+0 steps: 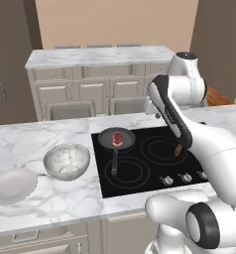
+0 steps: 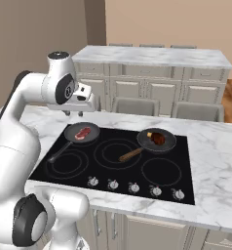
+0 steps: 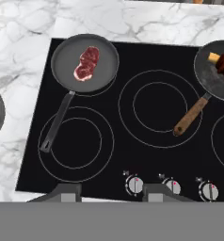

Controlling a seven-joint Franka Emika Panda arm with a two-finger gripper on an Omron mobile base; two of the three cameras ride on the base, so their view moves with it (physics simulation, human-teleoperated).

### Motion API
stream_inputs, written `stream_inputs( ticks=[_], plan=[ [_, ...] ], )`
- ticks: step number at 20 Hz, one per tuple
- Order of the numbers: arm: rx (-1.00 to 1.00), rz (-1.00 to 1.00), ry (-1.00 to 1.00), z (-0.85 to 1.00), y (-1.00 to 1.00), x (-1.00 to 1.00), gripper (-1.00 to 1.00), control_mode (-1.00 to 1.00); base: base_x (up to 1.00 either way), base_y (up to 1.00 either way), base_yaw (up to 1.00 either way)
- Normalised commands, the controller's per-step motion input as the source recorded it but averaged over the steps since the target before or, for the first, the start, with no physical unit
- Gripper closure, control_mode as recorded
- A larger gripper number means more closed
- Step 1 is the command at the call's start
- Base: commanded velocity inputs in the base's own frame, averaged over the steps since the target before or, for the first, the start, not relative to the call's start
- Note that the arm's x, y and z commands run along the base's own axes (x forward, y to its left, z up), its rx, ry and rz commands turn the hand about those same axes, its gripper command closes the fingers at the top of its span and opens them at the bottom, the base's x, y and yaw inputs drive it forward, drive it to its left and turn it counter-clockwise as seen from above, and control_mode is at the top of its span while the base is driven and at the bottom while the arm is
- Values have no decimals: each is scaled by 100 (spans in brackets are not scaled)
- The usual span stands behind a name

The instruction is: Place one of the steaks on the plate and the other in the bowl. Then place the bowl in the fridge.

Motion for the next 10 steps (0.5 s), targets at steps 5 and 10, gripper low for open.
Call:
stream_inputs(
  ticks=[5,10],
  plan=[
    [0,-4,-1,0,24,36,-100,-100,0,0,0],
    [0,-26,3,-18,62,84,-100,-100,0,0,0]
  ],
)
